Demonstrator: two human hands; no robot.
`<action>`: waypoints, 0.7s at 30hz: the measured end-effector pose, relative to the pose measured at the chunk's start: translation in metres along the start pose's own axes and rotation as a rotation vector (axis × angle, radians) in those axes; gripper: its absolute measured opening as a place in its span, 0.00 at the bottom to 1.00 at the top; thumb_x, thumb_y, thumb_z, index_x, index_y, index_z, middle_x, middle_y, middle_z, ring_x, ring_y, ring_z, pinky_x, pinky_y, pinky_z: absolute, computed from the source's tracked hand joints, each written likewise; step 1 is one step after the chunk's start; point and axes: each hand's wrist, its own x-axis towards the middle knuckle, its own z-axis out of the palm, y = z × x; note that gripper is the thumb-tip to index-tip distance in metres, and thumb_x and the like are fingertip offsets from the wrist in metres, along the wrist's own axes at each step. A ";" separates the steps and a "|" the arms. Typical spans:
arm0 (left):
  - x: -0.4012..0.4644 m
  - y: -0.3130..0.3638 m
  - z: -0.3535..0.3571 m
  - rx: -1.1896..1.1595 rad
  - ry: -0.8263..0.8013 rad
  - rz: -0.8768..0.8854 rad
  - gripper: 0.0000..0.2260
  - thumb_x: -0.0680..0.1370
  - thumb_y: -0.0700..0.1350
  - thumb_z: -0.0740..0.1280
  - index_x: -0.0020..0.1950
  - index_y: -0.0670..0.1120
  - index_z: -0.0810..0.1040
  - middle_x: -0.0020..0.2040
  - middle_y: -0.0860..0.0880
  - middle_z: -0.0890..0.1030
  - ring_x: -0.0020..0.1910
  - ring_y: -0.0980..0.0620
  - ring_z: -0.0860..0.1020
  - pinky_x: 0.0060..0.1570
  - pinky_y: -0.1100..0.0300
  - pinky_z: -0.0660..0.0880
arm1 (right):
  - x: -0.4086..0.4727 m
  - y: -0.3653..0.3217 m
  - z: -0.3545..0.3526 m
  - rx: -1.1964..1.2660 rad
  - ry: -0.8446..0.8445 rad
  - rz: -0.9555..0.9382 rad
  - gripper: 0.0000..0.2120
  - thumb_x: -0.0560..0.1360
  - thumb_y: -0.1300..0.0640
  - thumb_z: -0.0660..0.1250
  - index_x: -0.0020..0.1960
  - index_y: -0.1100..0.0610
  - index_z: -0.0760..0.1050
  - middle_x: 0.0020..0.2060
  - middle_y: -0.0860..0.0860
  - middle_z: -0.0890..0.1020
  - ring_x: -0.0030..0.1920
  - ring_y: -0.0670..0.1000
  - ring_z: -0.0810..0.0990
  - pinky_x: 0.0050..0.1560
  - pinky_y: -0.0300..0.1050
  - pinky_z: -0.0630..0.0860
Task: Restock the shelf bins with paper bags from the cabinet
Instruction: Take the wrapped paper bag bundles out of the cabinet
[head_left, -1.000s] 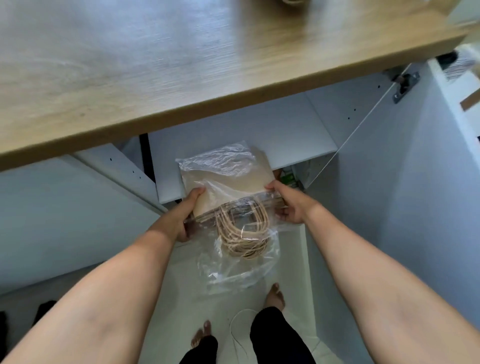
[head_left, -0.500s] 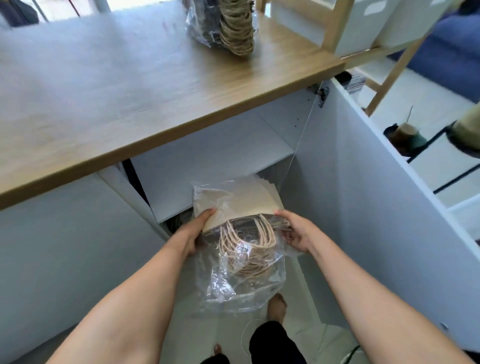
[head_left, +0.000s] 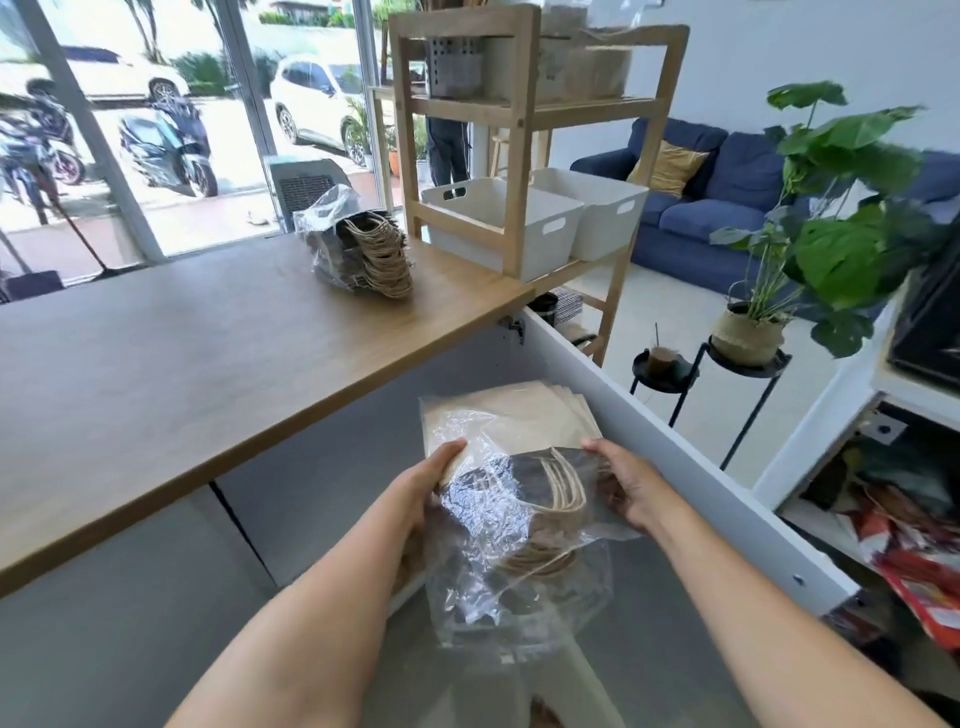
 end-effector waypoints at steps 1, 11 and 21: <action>-0.002 0.005 0.001 0.012 -0.009 0.004 0.53 0.49 0.73 0.75 0.65 0.42 0.75 0.64 0.42 0.77 0.63 0.41 0.76 0.67 0.49 0.70 | -0.004 -0.005 -0.001 0.014 0.010 -0.011 0.08 0.72 0.55 0.70 0.35 0.56 0.78 0.23 0.49 0.81 0.29 0.50 0.76 0.31 0.39 0.70; -0.068 0.065 0.013 -0.006 -0.063 0.163 0.23 0.69 0.62 0.72 0.40 0.43 0.70 0.37 0.48 0.70 0.32 0.50 0.72 0.36 0.58 0.74 | -0.036 -0.056 -0.007 0.158 0.079 -0.117 0.11 0.63 0.53 0.75 0.42 0.57 0.80 0.36 0.55 0.82 0.33 0.54 0.79 0.36 0.42 0.75; -0.087 0.117 -0.046 -0.089 0.074 0.264 0.25 0.70 0.64 0.70 0.52 0.45 0.70 0.41 0.48 0.67 0.35 0.51 0.70 0.26 0.61 0.74 | -0.023 -0.122 0.067 0.134 -0.110 -0.175 0.09 0.66 0.54 0.73 0.43 0.57 0.80 0.35 0.55 0.82 0.32 0.54 0.77 0.38 0.43 0.75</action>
